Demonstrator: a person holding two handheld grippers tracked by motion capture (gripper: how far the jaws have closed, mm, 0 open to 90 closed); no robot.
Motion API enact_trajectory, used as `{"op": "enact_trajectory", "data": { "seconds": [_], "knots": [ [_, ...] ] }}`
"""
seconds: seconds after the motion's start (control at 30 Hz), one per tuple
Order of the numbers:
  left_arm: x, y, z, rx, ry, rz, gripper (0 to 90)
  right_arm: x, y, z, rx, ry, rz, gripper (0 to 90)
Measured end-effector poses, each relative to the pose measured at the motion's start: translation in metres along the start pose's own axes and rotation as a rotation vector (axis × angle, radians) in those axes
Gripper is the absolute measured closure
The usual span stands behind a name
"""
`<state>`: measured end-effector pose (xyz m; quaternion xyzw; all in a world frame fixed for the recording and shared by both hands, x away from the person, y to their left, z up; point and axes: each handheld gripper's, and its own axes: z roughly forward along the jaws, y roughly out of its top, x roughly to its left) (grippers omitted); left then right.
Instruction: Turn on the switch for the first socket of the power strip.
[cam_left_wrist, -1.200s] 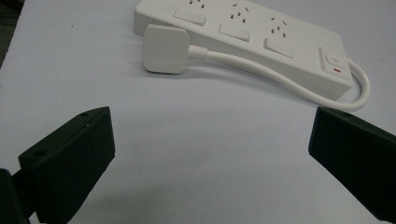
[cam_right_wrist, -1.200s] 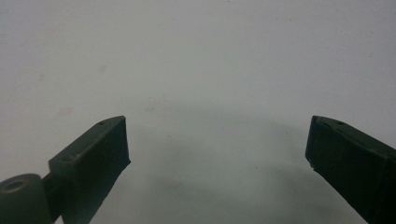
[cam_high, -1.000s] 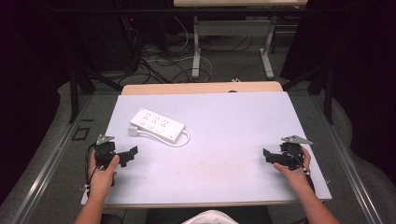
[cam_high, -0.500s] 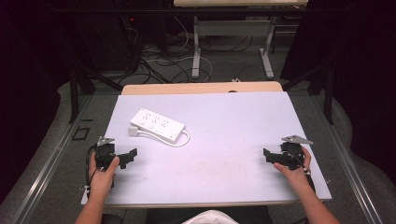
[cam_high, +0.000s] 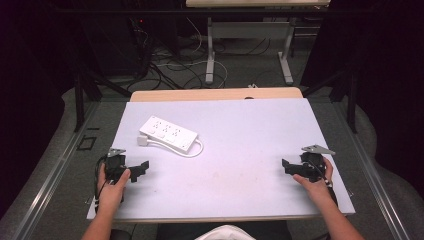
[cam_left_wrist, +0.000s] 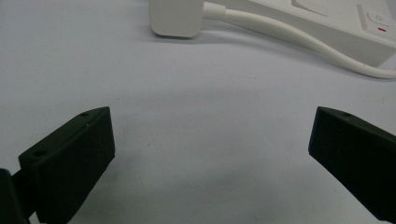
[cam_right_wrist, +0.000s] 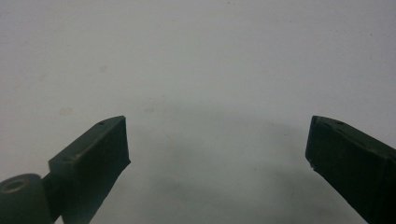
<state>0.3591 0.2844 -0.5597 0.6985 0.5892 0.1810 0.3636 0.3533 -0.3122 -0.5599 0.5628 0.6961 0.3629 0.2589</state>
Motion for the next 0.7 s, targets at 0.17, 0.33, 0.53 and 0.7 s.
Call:
{"op": "enact_trajectory", "data": {
  "seconds": [0.17,0.33,0.53,0.7],
  "knots": [
    [0.0,0.0,0.0002,0.001,0.003,-0.001,0.5,0.0002,0.0,0.0,0.0,0.0,0.0,5.4],
    [0.0004,0.0001,0.0002,0.001,0.004,-0.001,0.4,0.0004,-0.0001,0.0002,0.001,-0.001,0.001,5.4],
    [0.0005,0.0007,0.0,-0.001,0.001,0.003,0.4,0.0003,-0.0004,0.0,0.003,-0.001,0.002,5.4],
    [0.0003,0.0015,0.0003,-0.003,0.003,0.008,0.4,0.0002,-0.0006,0.0,0.004,-0.002,0.002,5.4]
  ]
}}
